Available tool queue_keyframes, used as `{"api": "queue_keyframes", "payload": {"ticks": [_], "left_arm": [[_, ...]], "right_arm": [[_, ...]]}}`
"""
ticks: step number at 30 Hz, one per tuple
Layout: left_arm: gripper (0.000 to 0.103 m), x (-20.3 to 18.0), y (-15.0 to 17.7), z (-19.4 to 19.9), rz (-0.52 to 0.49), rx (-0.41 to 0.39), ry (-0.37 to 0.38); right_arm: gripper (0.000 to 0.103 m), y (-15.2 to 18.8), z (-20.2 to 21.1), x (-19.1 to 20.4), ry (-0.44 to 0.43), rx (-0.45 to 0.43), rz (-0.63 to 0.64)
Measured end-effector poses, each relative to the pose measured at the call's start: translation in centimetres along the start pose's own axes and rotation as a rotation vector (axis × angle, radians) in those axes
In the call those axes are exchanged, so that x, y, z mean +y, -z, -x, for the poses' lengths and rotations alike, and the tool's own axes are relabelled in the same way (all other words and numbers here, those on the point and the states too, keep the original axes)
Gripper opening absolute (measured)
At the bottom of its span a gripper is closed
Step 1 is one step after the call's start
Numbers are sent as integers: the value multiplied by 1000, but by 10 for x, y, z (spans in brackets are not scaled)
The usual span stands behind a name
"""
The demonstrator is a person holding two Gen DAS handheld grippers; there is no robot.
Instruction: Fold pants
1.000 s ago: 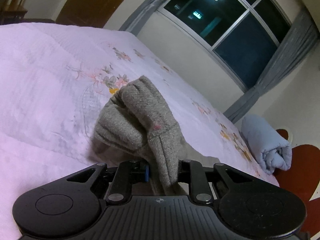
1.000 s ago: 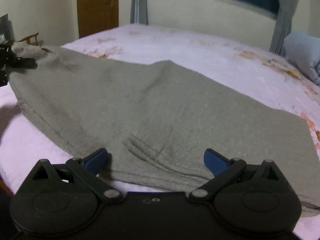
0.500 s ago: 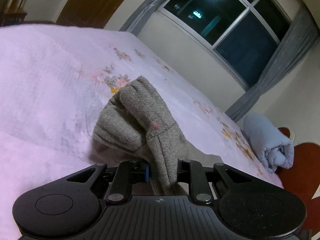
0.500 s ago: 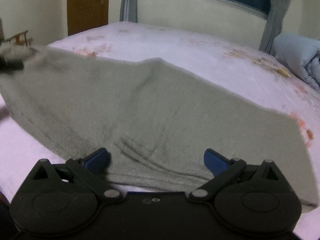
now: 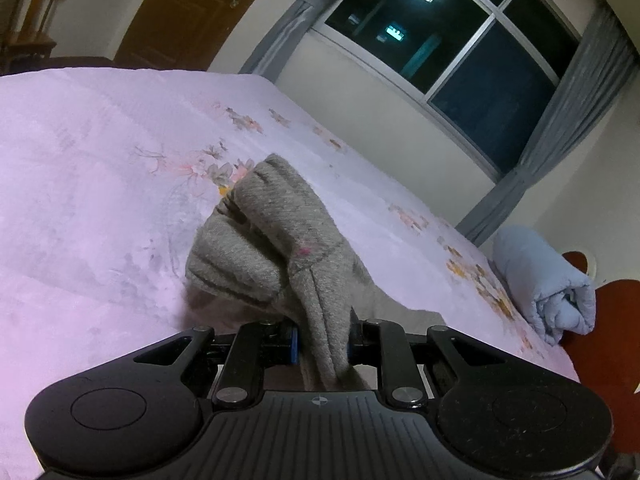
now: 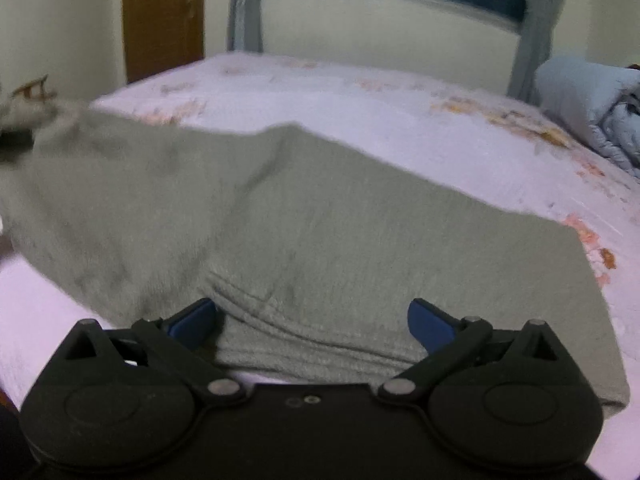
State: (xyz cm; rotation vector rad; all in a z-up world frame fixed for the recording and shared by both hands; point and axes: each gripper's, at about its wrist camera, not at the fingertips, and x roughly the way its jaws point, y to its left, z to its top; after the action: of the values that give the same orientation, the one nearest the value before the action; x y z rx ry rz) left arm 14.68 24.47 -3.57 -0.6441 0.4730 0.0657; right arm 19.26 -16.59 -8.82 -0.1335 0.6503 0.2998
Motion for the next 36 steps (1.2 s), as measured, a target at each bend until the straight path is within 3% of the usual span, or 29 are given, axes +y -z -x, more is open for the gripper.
{"api": "queue_keyframes", "payload": {"ticks": [4, 8, 11, 14, 18, 21, 26, 28, 29, 31, 34, 36], "left_arm": [[20, 1, 1, 1, -9, 5, -1], [20, -2, 0, 2, -28, 1, -3], [20, -16, -5, 5, -81, -7, -24], [19, -64, -12, 10, -234, -47, -15], [19, -160, -9, 10, -451, -82, 120], [20, -235, 27, -8, -602, -37, 240], [20, -324, 146, -69, -790, 141, 405], [20, -344, 199, -98, -852, 267, 445], [20, -349, 222, -111, -873, 339, 423], [20, -345, 249, -110, -922, 287, 378], [29, -341, 243, -96, -889, 256, 365], [48, -343, 238, -80, -940, 241, 349]], "right_arm": [[98, 6, -14, 11, 19, 38, 77], [97, 1, -12, 9, 12, 49, 62], [97, -3, 11, -9, -12, -41, -8], [97, -2, 36, -43, 4, -131, -65], [97, -2, 74, -118, 71, -240, -204], [97, 1, 104, -183, 191, -295, -313], [97, 26, 133, -265, 333, -292, -465], [97, 42, 137, -284, 357, -278, -523], [97, 51, 137, -291, 362, -262, -557], [97, 60, 139, -302, 344, -265, -633], [97, 68, 140, -311, 315, -258, -663], [97, 67, 135, -312, 295, -242, -660]]}}
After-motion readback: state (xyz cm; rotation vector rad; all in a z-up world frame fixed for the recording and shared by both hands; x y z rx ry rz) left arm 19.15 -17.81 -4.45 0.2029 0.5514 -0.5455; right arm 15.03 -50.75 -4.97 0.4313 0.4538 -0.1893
